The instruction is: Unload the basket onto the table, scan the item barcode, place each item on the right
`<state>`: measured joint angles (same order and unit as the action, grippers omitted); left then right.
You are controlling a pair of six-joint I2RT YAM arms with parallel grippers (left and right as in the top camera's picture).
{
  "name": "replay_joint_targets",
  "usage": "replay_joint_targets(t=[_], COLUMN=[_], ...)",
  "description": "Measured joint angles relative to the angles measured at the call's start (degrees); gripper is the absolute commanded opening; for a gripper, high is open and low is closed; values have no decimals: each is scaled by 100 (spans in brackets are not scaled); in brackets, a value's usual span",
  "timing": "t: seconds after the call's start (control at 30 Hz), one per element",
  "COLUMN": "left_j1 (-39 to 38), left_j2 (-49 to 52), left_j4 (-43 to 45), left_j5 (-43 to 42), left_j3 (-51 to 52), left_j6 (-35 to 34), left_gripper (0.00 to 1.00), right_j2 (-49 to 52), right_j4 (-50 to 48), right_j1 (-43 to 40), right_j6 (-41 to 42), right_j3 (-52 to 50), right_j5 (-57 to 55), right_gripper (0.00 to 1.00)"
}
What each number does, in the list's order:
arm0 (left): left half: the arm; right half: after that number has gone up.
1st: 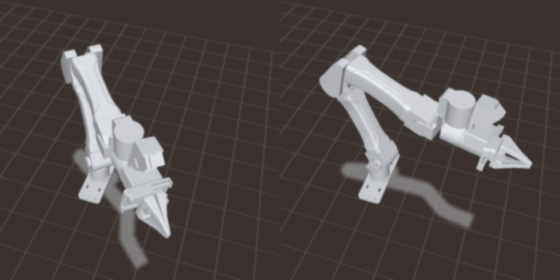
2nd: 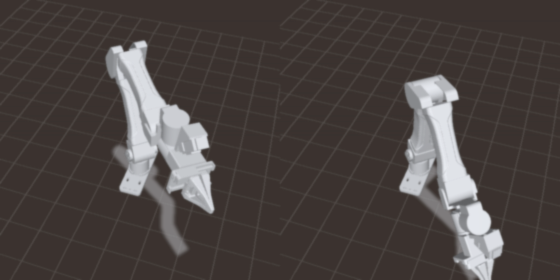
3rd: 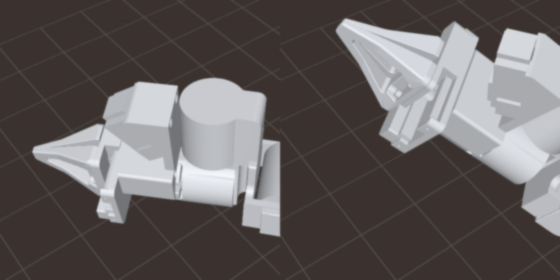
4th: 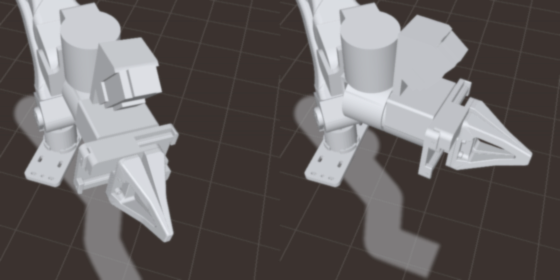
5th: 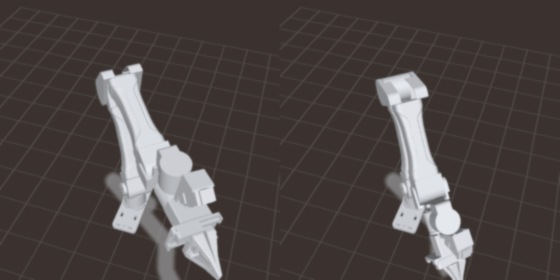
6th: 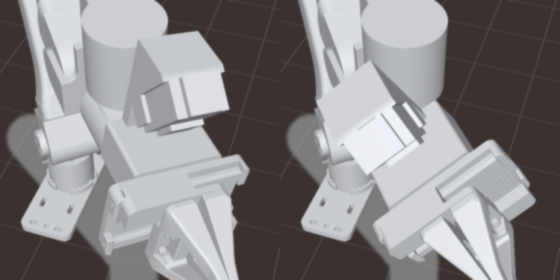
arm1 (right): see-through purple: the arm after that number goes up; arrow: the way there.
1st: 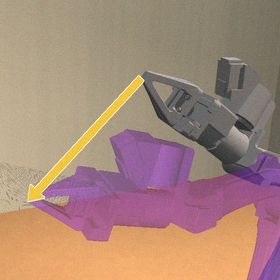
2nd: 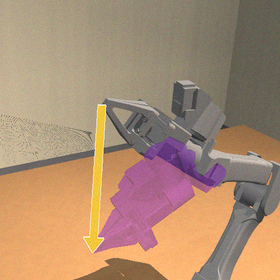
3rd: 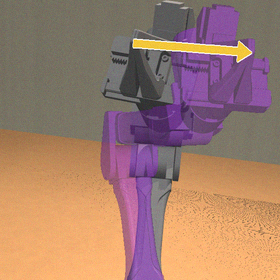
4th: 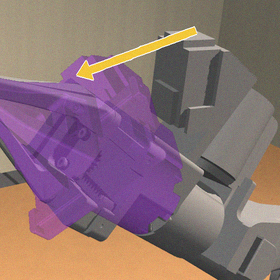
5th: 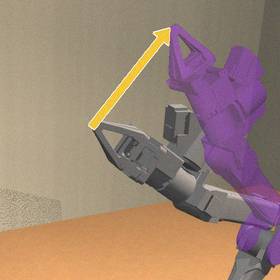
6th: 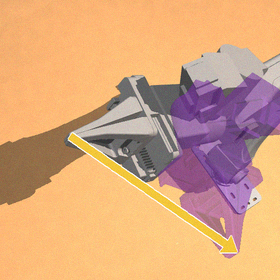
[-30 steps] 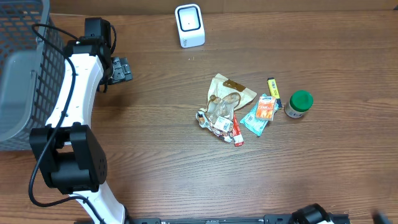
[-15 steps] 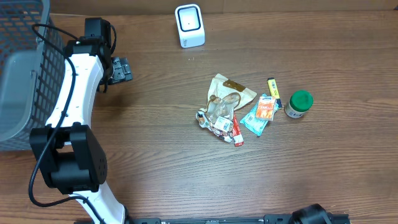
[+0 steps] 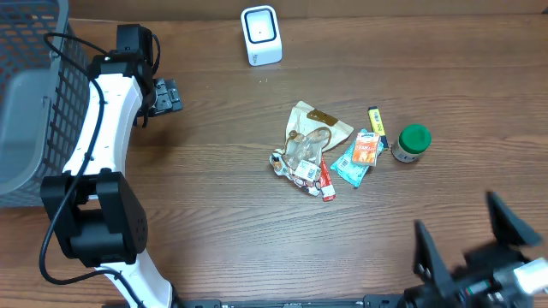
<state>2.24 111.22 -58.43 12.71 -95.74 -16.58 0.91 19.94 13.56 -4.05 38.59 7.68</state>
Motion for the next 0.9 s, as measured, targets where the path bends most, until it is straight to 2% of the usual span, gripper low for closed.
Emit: replay_joint_targets(t=[0.1,0.2,0.33,0.4,0.73,0.9], left_j1=[0,0,0,0,0,0], left_j2=[0,0,0,0,0,0], left_j4=[0,-2,-2,0,-4,-4], left_j5=[0,0,0,0,0,0], left_j3=[0,0,0,0,0,0], left_j6=[0,0,2,0,2,0], left_gripper=[100,100,100,100,100,100], right_j2=[2,-2,-2,-4,-17,-7], right_j4=[-1932,-3434,-4249,-4037,-2041,-1530], right_j1=[-4,-4,-4,-7,-15,-17], right_j6=[42,70,184,330,815,859], right_j3=[-1145,-2267,-3375,-3740,-3755,-3755], right_j5=[76,109,116,101,-170,-203], right_gripper=[100,100,100,100,100,100])
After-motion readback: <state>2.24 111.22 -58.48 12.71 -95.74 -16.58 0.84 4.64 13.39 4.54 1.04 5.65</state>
